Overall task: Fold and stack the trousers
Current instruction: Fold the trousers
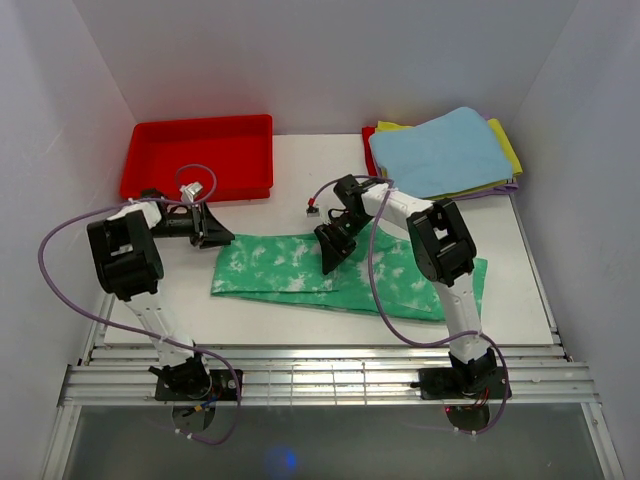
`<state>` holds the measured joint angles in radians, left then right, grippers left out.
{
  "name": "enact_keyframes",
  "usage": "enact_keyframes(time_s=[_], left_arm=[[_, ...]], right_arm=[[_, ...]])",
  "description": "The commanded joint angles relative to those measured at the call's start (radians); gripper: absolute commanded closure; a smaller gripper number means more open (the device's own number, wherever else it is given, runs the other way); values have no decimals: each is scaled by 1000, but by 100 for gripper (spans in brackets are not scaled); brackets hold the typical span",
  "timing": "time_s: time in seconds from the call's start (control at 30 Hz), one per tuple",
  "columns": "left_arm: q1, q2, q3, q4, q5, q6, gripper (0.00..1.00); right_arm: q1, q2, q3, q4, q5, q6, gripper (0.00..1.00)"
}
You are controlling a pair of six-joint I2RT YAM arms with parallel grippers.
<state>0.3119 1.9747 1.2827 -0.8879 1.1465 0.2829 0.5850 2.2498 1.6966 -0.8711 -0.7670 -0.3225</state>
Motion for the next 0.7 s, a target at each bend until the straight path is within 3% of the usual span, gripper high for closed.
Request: enact_keyframes(time_s=[0.0, 0.27, 0.33, 0.47, 0.53, 0.67], left_arm=[[-20, 55, -23, 251, -8, -154, 49], [-22, 161, 26, 471, -157, -314, 54], [-20, 133, 44, 439, -178, -286, 53], [-17, 27, 116, 232, -244, -139, 39], [6, -43, 121, 107, -306, -61, 36], [67, -146, 28, 24, -404, 25, 35]], right_arm=[[9, 54, 32, -19, 69, -39, 52], [10, 76, 55, -25, 130, -55, 53], [10, 71, 64, -25, 111, -49, 53], [0, -34, 48, -23, 94, -35, 51], [-13, -88, 25, -25, 89, -36, 44], [-77, -261, -35, -40, 71, -41, 35]])
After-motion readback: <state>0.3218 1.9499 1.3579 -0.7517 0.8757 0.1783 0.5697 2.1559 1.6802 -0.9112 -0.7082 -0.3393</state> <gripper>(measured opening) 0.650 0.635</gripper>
